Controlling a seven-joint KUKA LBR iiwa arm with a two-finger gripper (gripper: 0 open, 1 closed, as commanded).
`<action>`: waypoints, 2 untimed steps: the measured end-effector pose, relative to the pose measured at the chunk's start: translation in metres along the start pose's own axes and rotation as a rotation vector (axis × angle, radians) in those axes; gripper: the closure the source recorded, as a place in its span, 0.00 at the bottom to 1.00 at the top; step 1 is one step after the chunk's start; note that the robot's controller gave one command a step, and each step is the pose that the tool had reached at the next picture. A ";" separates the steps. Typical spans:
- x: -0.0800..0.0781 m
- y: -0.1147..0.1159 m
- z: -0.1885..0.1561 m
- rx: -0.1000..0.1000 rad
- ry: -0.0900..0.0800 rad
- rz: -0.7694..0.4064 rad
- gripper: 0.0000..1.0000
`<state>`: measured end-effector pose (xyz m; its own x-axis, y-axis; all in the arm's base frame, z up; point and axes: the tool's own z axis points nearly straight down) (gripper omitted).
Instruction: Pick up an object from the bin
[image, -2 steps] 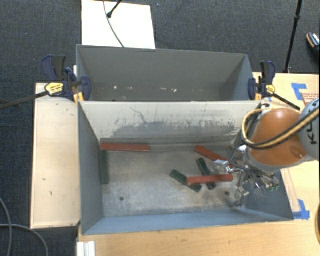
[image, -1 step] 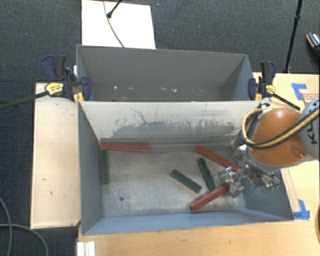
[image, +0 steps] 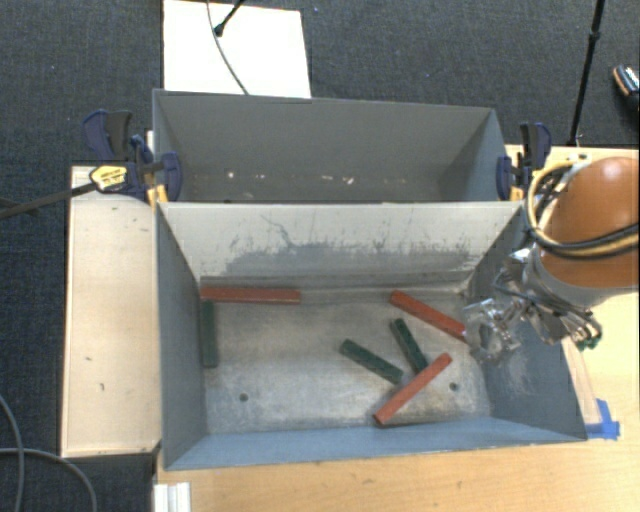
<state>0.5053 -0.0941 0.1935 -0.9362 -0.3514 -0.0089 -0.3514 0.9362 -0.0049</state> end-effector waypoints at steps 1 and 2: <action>0.001 0.001 0.005 -0.005 0.006 0.002 0.00; -0.028 0.024 0.096 -0.007 0.011 0.186 0.00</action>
Offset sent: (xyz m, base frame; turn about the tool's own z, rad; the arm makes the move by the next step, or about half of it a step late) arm 0.0000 0.0000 0.0000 0.0000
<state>0.5237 -0.0621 0.0980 -0.9851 -0.1719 0.0021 -0.1719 0.9851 0.0032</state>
